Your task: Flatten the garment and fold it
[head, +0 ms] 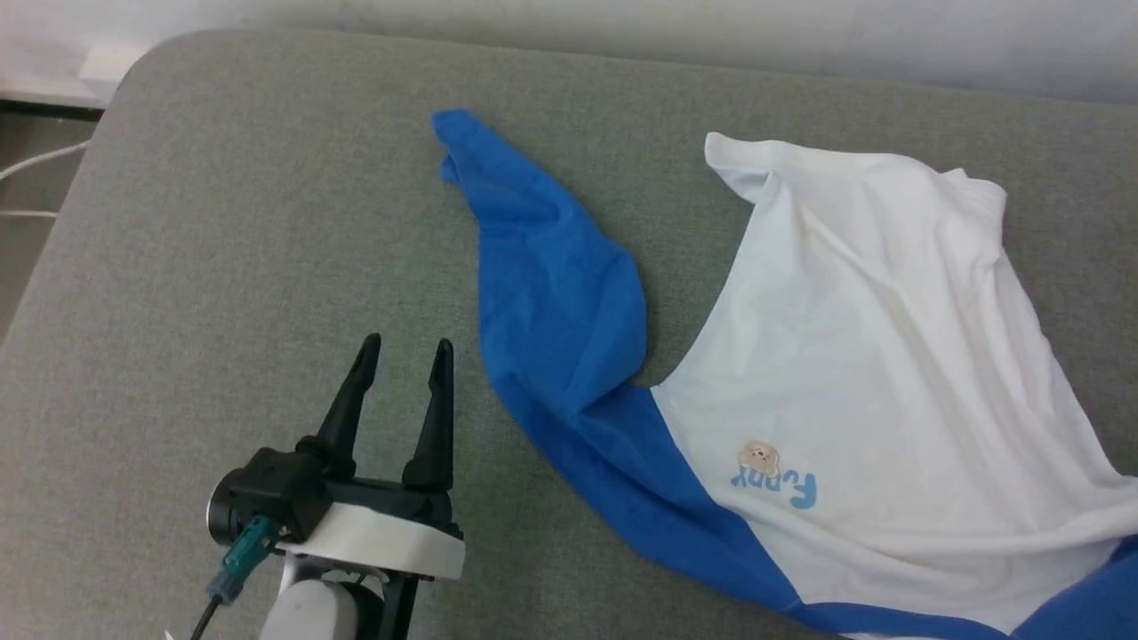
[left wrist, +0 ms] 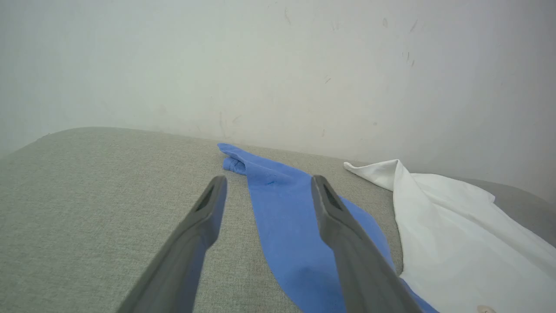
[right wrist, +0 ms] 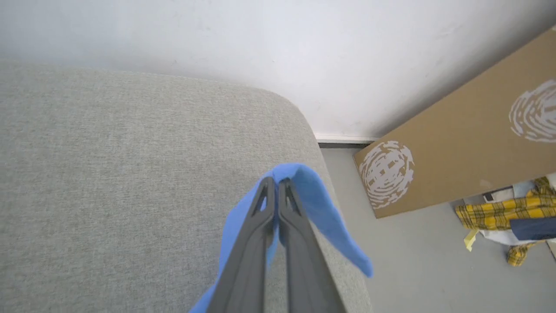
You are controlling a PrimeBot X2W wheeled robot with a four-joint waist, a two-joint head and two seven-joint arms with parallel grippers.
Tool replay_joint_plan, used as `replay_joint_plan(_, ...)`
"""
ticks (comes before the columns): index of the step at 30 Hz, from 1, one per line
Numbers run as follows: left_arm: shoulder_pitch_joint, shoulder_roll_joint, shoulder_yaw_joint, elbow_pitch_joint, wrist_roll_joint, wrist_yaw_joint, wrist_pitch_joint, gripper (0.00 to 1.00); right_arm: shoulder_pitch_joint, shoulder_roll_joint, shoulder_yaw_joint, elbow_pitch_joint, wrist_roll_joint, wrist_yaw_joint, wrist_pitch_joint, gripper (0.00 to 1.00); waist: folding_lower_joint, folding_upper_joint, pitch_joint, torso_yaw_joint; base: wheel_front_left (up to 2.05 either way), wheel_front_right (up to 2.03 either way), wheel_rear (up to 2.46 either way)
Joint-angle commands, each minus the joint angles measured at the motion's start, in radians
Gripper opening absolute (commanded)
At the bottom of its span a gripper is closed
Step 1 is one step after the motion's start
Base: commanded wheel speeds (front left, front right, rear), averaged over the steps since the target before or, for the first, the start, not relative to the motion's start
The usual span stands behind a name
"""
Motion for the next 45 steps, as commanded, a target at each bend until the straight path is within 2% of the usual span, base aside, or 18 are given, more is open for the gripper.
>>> replay_joint_plan(1,0.003,-0.002,-0.003,-0.002,-0.004,0.001,-0.005,1.00,-0.009,0.012,0.040,-0.009,-0.032,-0.002,0.011,0.00,0.0000,0.0000,0.025,0.025,0.00,0.00,0.00)
replay_joint_plan(7,-0.013,-0.002,-0.020,0.002,-0.014,0.006,-0.005,1.00,-0.001,0.025,0.201,0.020,-0.091,-0.002,0.071,0.00,0.0000,0.0000,0.057,0.070,0.00,0.00,0.00)
replay_joint_plan(8,-0.013,-0.002,-0.020,0.002,-0.014,0.006,-0.005,1.00,-0.001,0.025,0.201,0.020,-0.091,-0.002,0.071,0.00,0.0000,0.0000,0.057,0.070,0.00,0.00,0.00)
replay_joint_plan(12,-0.020,-0.002,-0.030,0.005,-0.023,0.011,-0.005,1.00,0.003,0.029,0.286,0.063,-0.062,-0.002,0.074,0.00,0.0000,0.0000,0.069,0.091,0.00,0.00,0.00)
replay_joint_plan(17,-0.018,-0.002,-0.035,0.010,-0.030,0.016,-0.005,1.00,-0.013,0.025,0.397,0.105,-0.010,-0.002,0.061,0.00,0.0000,0.0000,0.069,0.087,0.00,0.00,0.00)
replay_joint_plan(22,-0.026,-0.002,-0.036,0.014,-0.032,0.015,-0.005,1.00,-0.056,0.007,0.399,0.119,0.015,-0.002,0.008,0.00,0.0000,0.0000,0.047,0.058,0.00,0.00,0.00)
replay_joint_plan(23,-0.027,-0.002,-0.035,0.016,-0.031,0.014,-0.005,1.00,-0.060,0.013,0.391,0.125,0.018,-0.002,0.002,0.53,0.0000,0.0000,0.038,0.050,0.00,0.00,0.00)
replay_joint_plan(24,-0.026,-0.002,-0.035,0.017,-0.031,0.013,-0.005,1.00,-0.062,0.019,0.383,0.136,0.026,-0.002,-0.003,1.00,0.0000,0.0000,0.030,0.042,0.00,0.00,0.00)
replay_joint_plan(29,-0.016,-0.002,-0.028,0.024,-0.028,0.013,-0.005,1.00,-0.069,0.054,0.383,0.144,0.075,-0.002,-0.071,1.00,0.0000,0.0000,-0.030,-0.003,0.00,0.00,0.00)
replay_joint_plan(34,0.002,-0.002,-0.007,0.018,-0.022,0.014,-0.005,1.00,-0.063,0.092,0.396,0.063,0.174,-0.002,-0.205,1.00,0.0000,0.0000,-0.090,-0.054,0.00,0.00,0.00)
replay_joint_plan(40,0.025,-0.002,0.023,0.015,-0.022,0.008,-0.005,1.00,0.032,0.124,0.405,-0.134,0.337,-0.002,-0.368,1.00,0.0000,0.0000,-0.137,-0.110,0.00,0.00,0.00)
replay_joint_plan(45,0.048,-0.002,0.022,0.027,-0.018,0.000,-0.005,1.00,0.215,0.176,0.356,-0.365,0.414,-0.002,-0.439,1.00,0.0000,0.0000,-0.157,-0.142,0.00,0.00,0.00)
